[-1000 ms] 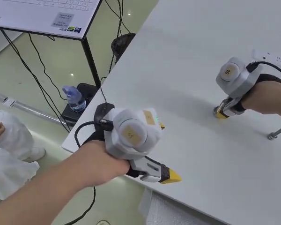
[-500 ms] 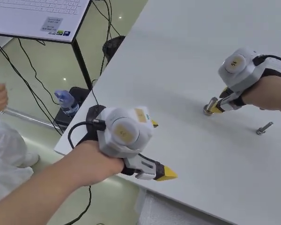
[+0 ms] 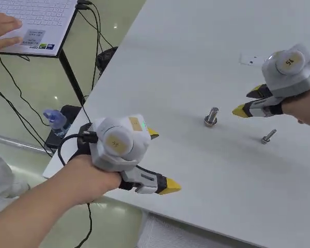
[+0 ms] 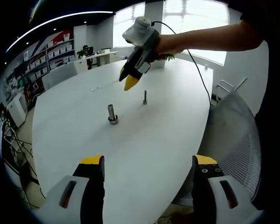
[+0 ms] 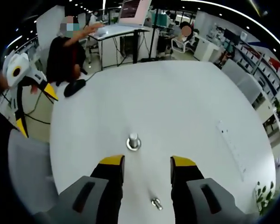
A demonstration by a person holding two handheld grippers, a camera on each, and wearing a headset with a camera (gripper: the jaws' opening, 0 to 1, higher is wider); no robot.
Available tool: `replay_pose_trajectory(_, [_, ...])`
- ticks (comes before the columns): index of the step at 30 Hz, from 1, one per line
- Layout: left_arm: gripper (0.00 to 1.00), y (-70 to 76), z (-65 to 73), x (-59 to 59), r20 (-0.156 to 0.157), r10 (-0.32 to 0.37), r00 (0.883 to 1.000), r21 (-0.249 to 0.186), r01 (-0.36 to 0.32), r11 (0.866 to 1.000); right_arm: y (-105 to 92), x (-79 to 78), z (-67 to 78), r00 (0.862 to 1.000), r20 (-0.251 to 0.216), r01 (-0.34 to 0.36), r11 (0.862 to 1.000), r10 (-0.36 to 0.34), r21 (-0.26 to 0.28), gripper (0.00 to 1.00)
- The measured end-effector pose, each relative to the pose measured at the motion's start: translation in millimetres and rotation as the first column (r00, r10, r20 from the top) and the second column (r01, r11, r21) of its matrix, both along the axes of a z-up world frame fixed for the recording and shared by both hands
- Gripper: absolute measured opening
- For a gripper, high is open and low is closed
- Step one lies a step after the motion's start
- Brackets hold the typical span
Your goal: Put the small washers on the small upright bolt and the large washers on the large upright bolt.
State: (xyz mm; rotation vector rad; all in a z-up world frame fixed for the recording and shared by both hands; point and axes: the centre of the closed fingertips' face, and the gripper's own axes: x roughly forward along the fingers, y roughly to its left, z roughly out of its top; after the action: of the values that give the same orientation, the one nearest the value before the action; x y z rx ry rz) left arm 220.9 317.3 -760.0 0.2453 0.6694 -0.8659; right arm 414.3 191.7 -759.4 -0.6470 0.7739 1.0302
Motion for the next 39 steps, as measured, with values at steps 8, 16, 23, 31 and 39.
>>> replay_pose_trajectory(8, [0.76,-7.7,5.5,4.1,0.01,0.014,1.0,-0.023,-0.014,1.0,-39.8,-8.4,22.2,0.994,0.03,0.097,0.99,-0.101,0.101,0.46])
replay_pose_trajectory(16, [0.76,-12.2,6.9,6.2,0.015,0.03,0.999,-0.034,-0.03,0.999,-67.3,-37.6,36.9,0.984,0.029,0.165,0.962,-0.176,0.219,0.47])
replay_pose_trajectory(23, [0.76,-17.8,11.5,9.1,0.027,0.036,0.999,-0.033,-0.035,0.999,-86.2,-62.2,43.1,0.975,0.037,0.201,0.936,-0.22,0.288,0.5])
replay_pose_trajectory(31, [0.76,-15.1,8.1,10.6,0.024,0.06,0.998,-0.045,-0.059,0.997,-101.3,-93.9,40.6,0.97,0.006,0.225,0.906,-0.243,0.358,0.55])
replay_pose_trajectory(39, [0.76,-11.1,6.8,9.8,0.019,0.088,0.996,-0.06,-0.087,0.994,-115.0,-115.3,23.1,0.96,-0.032,0.27,0.885,-0.279,0.379,0.59])
